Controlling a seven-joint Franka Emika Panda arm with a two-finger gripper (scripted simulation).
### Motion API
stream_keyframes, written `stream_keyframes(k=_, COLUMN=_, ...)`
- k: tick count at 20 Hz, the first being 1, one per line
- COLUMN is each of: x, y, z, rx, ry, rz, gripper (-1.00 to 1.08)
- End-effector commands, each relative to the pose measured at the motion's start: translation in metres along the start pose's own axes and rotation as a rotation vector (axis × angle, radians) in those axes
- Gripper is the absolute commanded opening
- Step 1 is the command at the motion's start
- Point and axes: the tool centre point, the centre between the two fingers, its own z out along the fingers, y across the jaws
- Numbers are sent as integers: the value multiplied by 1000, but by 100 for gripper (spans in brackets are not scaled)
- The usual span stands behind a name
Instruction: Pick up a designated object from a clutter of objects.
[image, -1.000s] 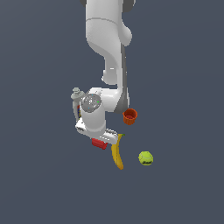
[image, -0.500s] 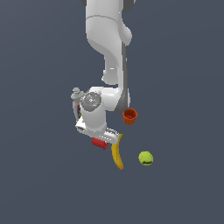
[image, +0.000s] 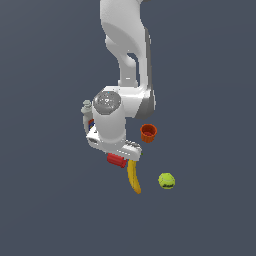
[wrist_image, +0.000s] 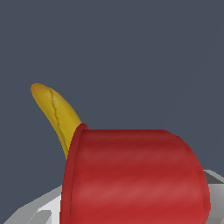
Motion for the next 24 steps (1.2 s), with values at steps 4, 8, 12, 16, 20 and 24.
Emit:
stream_keyframes(k=4, x=4, y=-18, z=-55, rx=0, ry=3, rz=0, gripper=-100)
stream_keyframes(k=8, x=8, y=-32, z=-99, rx=0, ry=3, rz=0, gripper=-100)
stream_keyframes(k=12, x=11, y=-45, z=-141, rx=0, ry=3, rz=0, gripper=-100)
stream_keyframes(k=16, x=15, y=-59, z=-182, rx=0, ry=3, rz=0, gripper=-100)
stream_keyframes(k=20, x=19, y=-72, z=-221, rx=0, ry=3, rz=0, gripper=-100)
stream_keyframes(k=24, x=23, y=-83, z=-255, rx=0, ry=2, rz=-1, gripper=-100)
